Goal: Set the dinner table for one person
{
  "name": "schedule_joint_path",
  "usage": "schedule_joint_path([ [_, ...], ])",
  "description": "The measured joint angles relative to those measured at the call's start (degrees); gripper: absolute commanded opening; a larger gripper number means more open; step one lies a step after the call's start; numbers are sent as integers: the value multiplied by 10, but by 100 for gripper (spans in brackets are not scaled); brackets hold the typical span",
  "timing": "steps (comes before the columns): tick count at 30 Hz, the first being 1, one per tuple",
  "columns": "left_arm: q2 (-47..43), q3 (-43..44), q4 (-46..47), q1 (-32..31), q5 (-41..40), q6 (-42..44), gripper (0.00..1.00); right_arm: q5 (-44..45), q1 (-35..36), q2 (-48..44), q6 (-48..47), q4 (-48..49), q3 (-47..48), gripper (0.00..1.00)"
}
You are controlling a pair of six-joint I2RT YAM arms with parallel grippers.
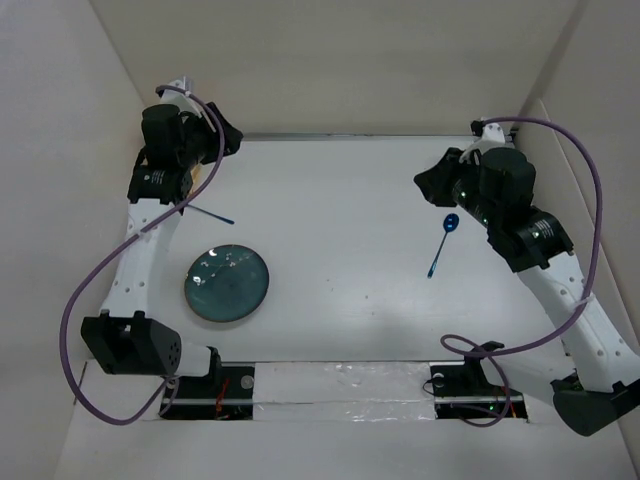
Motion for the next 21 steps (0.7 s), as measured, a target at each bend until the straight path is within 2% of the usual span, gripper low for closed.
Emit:
schedule_joint_path([
  [2, 9, 22, -33, 0, -27, 4, 52, -15, -9, 1, 2, 7, -14, 0],
  [5, 44, 89, -68, 0, -62, 16, 44, -34, -15, 2, 6, 14, -35, 0],
  [6, 58, 115, -74, 0, -75, 21, 37, -42, -15, 3, 6, 17, -41, 0],
  [7, 75, 144, -79, 0, -90, 26, 20, -49, -15, 3, 6, 22, -48, 0],
  [9, 113, 203, -94, 0, -132, 41, 0, -62, -15, 3, 7, 28, -59, 0],
  [13, 230, 350, -121, 0, -182, 56, 0, -78, -15, 9, 11, 41, -64, 0],
  [14, 268, 389, -121, 1, -198, 60, 3, -80, -15, 10, 12, 43, -64, 0],
  [15, 301, 418, -119, 2, -212, 63, 15, -83, -15, 10, 13, 47, -65, 0],
  [20, 417, 439, -119, 6, -272, 73, 35, -86, -15, 13, 12, 49, -68, 0],
  [21, 439, 439, -120, 7, -282, 73, 42, -86, -15, 14, 12, 49, -68, 0],
])
